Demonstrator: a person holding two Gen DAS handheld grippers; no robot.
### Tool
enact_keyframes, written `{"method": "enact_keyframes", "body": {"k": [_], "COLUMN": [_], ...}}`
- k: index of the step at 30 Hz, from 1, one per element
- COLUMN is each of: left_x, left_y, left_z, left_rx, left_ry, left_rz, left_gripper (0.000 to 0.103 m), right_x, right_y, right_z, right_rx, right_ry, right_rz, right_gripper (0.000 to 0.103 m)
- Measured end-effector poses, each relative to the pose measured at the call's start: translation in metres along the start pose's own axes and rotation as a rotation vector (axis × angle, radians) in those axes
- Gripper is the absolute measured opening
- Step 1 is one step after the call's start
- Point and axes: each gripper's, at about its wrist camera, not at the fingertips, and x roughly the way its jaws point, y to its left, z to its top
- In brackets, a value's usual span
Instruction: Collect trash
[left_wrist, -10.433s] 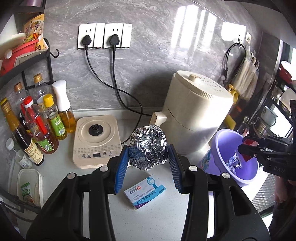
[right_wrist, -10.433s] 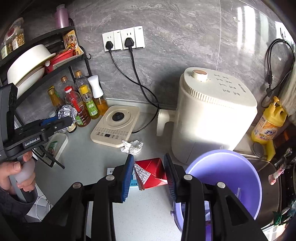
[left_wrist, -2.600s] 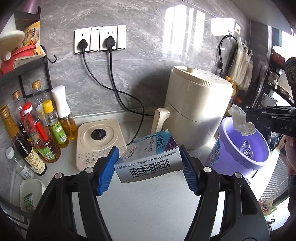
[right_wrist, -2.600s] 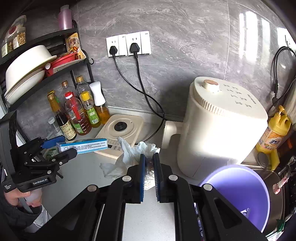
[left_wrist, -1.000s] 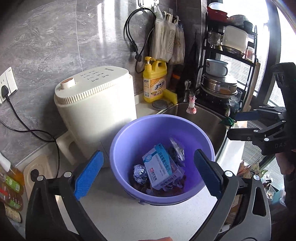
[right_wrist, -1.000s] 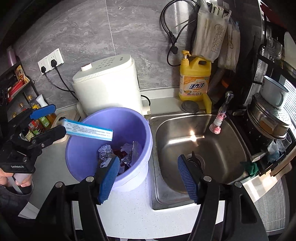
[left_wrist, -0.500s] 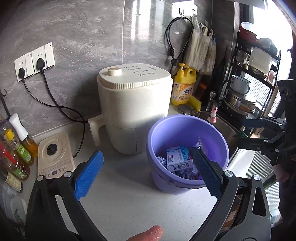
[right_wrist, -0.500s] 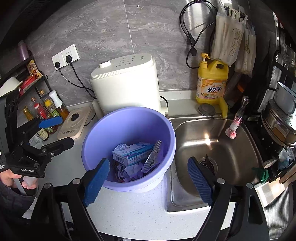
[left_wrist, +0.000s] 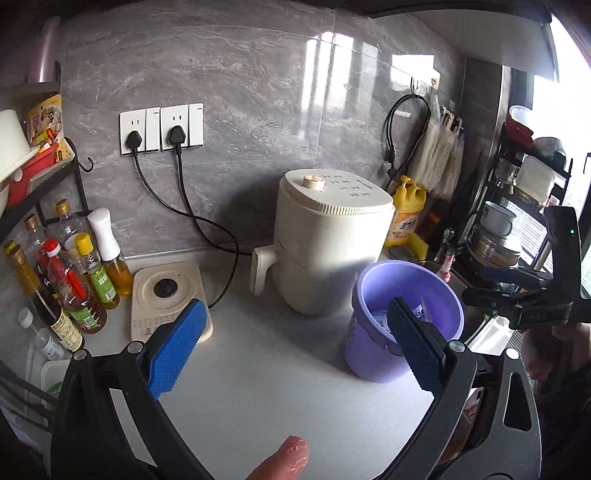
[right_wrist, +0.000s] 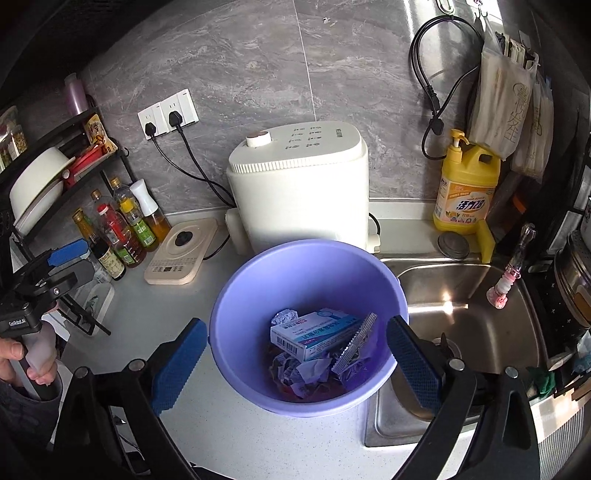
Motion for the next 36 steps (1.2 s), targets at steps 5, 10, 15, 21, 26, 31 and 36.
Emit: {"method": "enact_keyframes", "body": {"k": [5,10,15,21,26,31,36], "left_x": [-0.038,-0.066,-0.096,-0.127,-0.145,-0.159,-0.168], "left_y": [0.021,0.038,0.050,0.062,0.072,0.082,0.088], "left_z": [-0.007,-0.020,-0.034,-0.050,-0.062,-0.072,-0.077], "left_rx": [-0.007,-0.014,0.001,-0.007,-0.023,-0.042,-0.050], "left_ry": [-0.034,-0.023,-0.055,-0.082,-0.086,-0.089,-0.099], "left_rz": [0.016,0.009,0.006,0.009,0.020,0.027,0.026], "left_gripper": [0.097,0.097,0.097,0.097,0.097,0.097,0.097], "right_x": [-0.013,-0.031,-0.054,-0.076,-0.091,-0.097,-0.102], "right_y": [0.027,0.058,0.088,0.125,0.152,0.170,0.181], "right_z": [0.000,-0.010,-0.025,-0.043,-0.058,-0.073,-0.080], "right_rx": [0.016,0.015,0.053,0.034,0.023,0.039,0.062], "right_ry": [-0.034,-0.065,-0.124,-0.148,-0.163,-0.170,-0.168], "right_rz": [-0.021,-0.045,-0.034,-0.045,-0.038,-0.021,-0.006], "right_gripper": [0.095,0.095,0.095,0.095,0.095,0.095,0.095]}}
